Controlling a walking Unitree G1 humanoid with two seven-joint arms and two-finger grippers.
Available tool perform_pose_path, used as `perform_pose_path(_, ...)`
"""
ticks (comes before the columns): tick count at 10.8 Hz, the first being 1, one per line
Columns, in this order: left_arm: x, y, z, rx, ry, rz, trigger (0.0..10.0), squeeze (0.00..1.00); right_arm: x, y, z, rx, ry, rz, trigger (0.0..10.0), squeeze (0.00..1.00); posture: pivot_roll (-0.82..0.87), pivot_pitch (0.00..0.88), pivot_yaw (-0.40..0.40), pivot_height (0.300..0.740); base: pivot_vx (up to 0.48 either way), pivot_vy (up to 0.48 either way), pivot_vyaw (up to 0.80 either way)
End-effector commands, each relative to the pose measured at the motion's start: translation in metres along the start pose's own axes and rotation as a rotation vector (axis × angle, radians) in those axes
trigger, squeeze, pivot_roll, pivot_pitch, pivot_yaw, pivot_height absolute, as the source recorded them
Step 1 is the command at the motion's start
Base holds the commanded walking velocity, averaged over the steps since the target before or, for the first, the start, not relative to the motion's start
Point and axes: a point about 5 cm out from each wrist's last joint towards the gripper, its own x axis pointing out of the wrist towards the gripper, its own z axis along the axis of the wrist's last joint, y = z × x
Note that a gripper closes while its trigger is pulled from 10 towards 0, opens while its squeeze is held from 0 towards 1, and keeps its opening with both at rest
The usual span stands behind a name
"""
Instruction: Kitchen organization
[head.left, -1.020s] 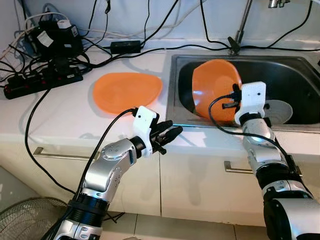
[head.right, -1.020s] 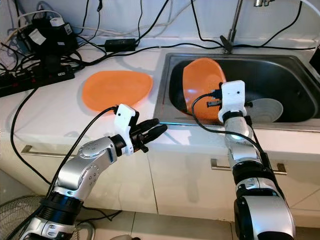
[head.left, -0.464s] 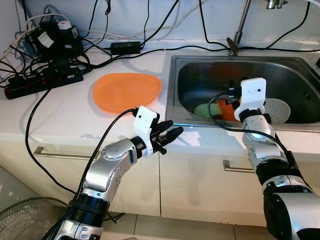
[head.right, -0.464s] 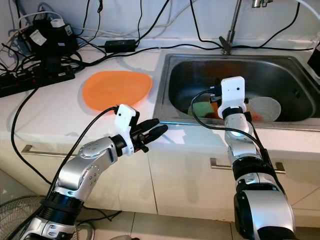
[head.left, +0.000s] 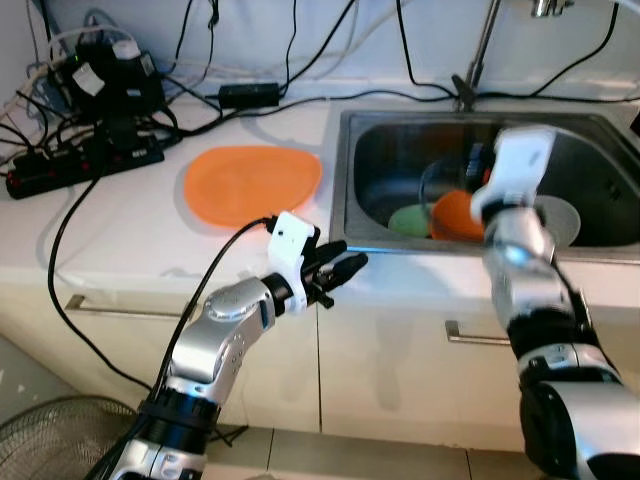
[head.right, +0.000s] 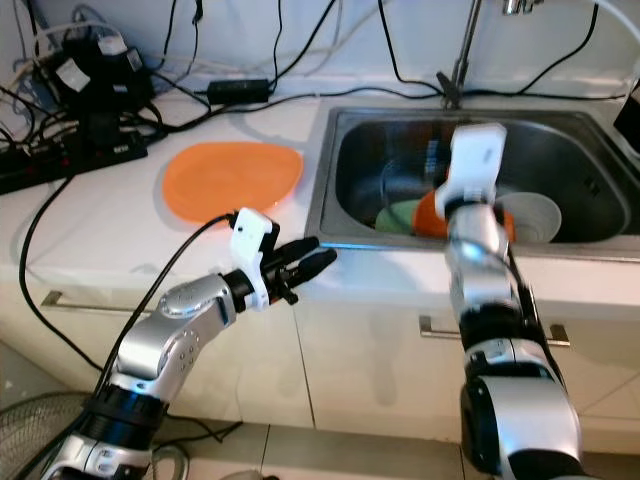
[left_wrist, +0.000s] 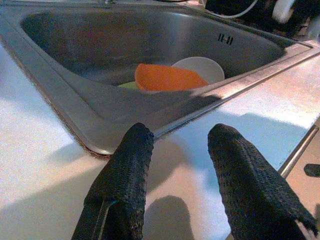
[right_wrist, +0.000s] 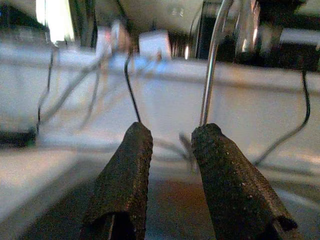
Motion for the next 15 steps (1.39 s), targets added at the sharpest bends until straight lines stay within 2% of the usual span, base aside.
perform_pose_path(1, 0.001, 0.000, 0.006, 0.028, -0.007, -0.002, 10.0, 0.00, 0.003, 0.004, 0.010, 0.035, -0.042, 0.000, 10.0, 0.00, 0.04, 0.000, 0.060, 0.740, 0.000, 0.000, 0.00)
perform_pose_path(4, 0.001, 0.000, 0.005, 0.029, -0.014, 0.009, 10.0, 0.00, -0.009, 0.012, 0.017, 0.105, -0.062, -0.007, 10.0, 0.00, 0.03, 0.000, 0.059, 0.740, 0.000, 0.000, 0.00)
perform_pose_path(7, 0.002, 0.005, 0.007, 0.032, -0.038, 0.057, 10.0, 0.00, -0.044, 0.022, 0.005, 0.154, -0.006, -0.014, 10.0, 0.00, 0.02, 0.000, 0.067, 0.740, 0.000, 0.000, 0.00)
perform_pose_path(9, 0.002, 0.007, 0.008, 0.024, -0.056, 0.074, 10.0, 0.00, -0.059, 0.026, 0.001, 0.171, 0.019, -0.023, 10.0, 0.00, 0.02, 0.000, 0.069, 0.740, 0.000, 0.000, 0.00)
perform_pose_path(10, 0.001, 0.008, 0.009, 0.022, -0.064, 0.082, 10.0, 0.00, -0.072, 0.029, -0.001, 0.181, 0.036, -0.013, 10.0, 0.00, 0.01, 0.000, 0.073, 0.740, 0.000, 0.000, 0.00)
perform_pose_path(12, 0.000, 0.010, 0.008, 0.014, -0.075, 0.098, 10.0, 0.00, -0.091, 0.025, -0.008, 0.147, 0.077, -0.001, 10.0, 0.00, 0.01, 0.000, 0.078, 0.740, 0.000, 0.000, 0.00)
perform_pose_path(13, 0.000, 0.012, 0.008, 0.007, -0.088, 0.114, 10.0, 0.00, -0.099, 0.016, -0.012, 0.128, 0.075, -0.035, 10.0, 0.00, 0.00, 0.000, 0.082, 0.740, 0.000, 0.000, 0.00)
perform_pose_path(15, -0.001, 0.013, 0.008, -0.006, -0.101, 0.125, 10.0, 0.00, -0.106, 0.008, -0.020, 0.100, 0.095, -0.068, 10.0, 0.00, 0.00, 0.000, 0.085, 0.740, 0.000, 0.000, 0.00)
